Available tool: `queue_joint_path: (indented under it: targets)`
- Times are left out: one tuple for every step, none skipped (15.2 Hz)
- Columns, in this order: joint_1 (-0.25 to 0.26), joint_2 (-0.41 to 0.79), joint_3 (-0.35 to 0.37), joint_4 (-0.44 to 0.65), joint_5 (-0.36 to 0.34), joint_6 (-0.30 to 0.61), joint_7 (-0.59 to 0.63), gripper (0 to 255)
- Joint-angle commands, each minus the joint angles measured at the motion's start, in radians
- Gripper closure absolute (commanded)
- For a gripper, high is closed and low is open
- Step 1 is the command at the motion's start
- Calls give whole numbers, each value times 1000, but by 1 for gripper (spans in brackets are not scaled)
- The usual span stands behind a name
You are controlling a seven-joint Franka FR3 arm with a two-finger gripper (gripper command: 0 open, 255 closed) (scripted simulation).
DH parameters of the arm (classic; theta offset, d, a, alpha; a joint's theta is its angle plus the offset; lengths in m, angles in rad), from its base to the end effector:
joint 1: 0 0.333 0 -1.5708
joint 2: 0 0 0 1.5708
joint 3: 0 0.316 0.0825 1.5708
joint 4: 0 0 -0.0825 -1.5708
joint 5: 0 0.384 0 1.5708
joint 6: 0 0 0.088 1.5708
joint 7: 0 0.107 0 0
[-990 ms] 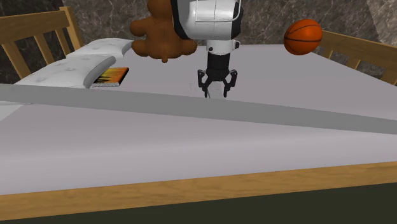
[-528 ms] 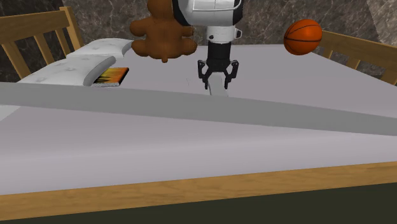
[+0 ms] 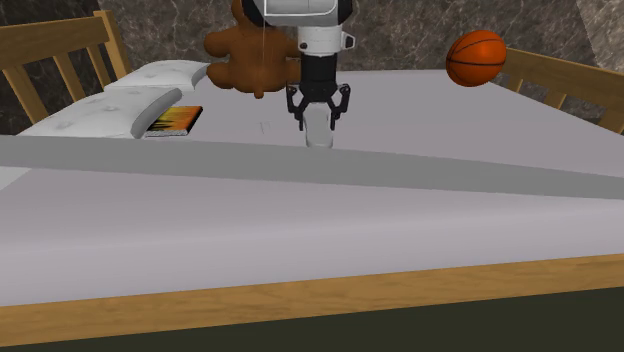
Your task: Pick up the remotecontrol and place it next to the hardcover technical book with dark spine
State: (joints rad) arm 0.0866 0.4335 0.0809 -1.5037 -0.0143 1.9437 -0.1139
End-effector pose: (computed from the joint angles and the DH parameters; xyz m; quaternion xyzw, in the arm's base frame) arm 0.6761 0.1052 0.4189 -0.9902 -0.1390 -0.0037 0.0104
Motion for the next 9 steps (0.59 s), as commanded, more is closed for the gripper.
queue_joint_path:
  targets:
    - [27, 5, 10, 6, -5, 0, 38, 255]
    - [42, 10, 15, 14, -8, -3, 59, 255]
    - [58, 17, 20, 25, -11, -6, 80, 255]
    - [73, 25, 25, 36, -14, -10, 100, 255]
    - [89, 34, 30, 50, -18, -15, 121, 255]
    - [104, 43, 34, 65, -21, -20, 141, 255]
    - [120, 54, 39, 81, -25, -25, 161, 255]
    - [136, 66, 43, 99, -28, -32, 181, 255]
    - [152, 78, 47, 119, -32, -39, 201, 255]
